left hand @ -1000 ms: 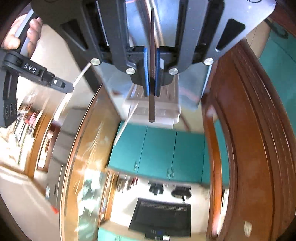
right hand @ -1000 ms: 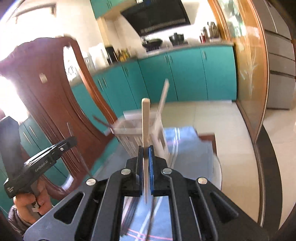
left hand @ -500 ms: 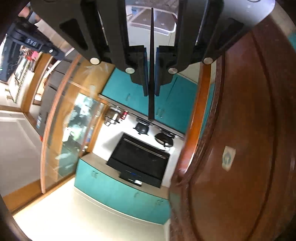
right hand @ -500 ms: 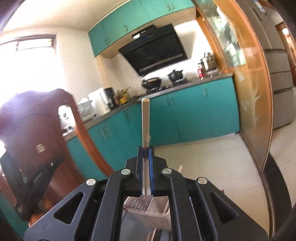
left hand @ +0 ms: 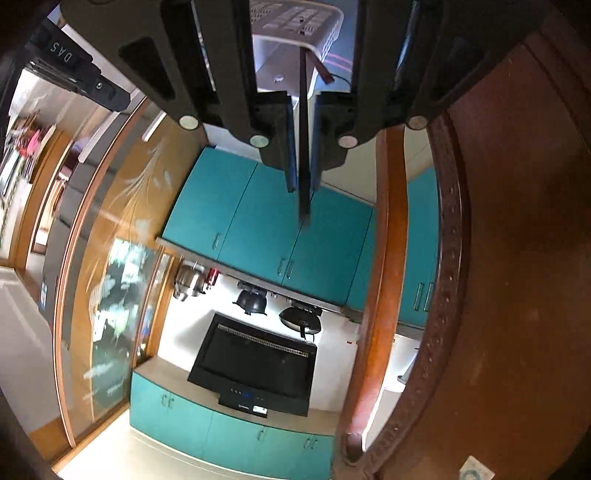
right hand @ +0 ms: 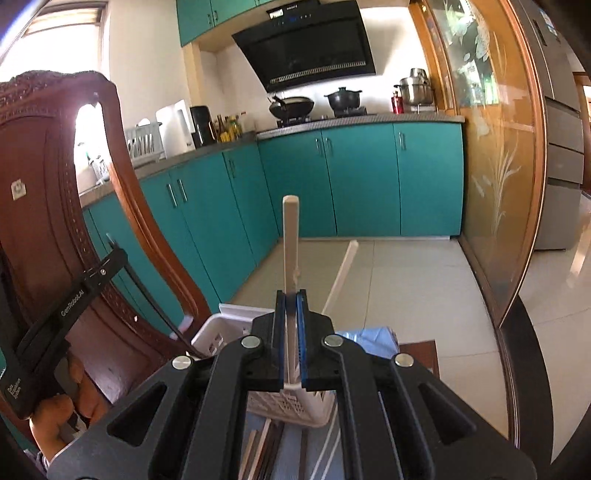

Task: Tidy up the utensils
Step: 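Open both grippers to drop the chopsticks into the basket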

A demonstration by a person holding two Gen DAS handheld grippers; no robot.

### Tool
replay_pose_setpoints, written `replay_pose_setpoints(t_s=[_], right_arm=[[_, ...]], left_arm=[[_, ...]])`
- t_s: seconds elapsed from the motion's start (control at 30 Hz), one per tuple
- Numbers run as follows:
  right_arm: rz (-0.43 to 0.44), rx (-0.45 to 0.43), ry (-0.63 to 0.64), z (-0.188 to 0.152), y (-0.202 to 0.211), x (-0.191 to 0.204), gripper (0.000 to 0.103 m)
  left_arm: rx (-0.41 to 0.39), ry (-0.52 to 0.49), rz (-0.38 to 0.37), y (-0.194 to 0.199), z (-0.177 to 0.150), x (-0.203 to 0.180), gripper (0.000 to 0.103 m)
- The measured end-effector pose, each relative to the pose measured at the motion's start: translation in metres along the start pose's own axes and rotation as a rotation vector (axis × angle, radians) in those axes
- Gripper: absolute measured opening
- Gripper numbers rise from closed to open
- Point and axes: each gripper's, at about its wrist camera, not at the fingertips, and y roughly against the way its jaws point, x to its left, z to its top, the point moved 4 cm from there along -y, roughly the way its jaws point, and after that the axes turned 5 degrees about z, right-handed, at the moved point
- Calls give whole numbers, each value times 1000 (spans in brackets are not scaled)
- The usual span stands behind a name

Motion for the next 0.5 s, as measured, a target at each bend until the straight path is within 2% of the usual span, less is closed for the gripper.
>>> replay_pose_setpoints(t_s=[0.03, 0.1, 0.23, 0.37, 0.4, 0.5], right_arm=[[-1, 3, 6, -3, 1, -1, 6], [-4, 1, 18, -6, 4, 0, 12], [-4, -31, 52, -11, 24, 2, 15], [77, -105, 129, -27, 57, 11, 16], [97, -103, 148, -34, 61, 12, 16], [138, 4, 176, -67, 51, 14, 16]], left_arm=[[2, -5, -2, -1, -2, -1, 8], [0, -21, 2, 5, -6, -2, 15], [-9, -37, -10, 19, -13, -3, 24], [3, -54, -24, 36, -26, -2, 29], [19, -64, -29, 38, -30, -4, 29], [53, -101, -23, 45, -45, 0, 31]])
